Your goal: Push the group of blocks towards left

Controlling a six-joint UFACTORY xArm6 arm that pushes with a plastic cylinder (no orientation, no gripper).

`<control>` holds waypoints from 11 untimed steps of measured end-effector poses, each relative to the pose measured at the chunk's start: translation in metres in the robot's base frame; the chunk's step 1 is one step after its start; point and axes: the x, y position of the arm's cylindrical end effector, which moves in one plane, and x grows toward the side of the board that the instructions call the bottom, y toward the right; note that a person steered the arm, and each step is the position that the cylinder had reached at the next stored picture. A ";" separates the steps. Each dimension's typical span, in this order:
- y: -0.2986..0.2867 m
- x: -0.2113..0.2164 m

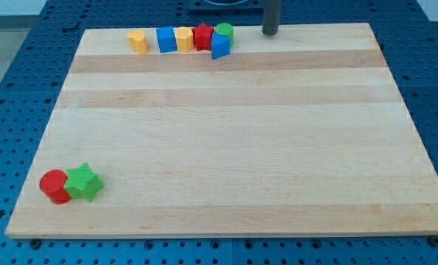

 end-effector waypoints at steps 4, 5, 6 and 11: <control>-0.149 -0.003; -0.176 -0.004; -0.164 -0.004; -0.055 0.029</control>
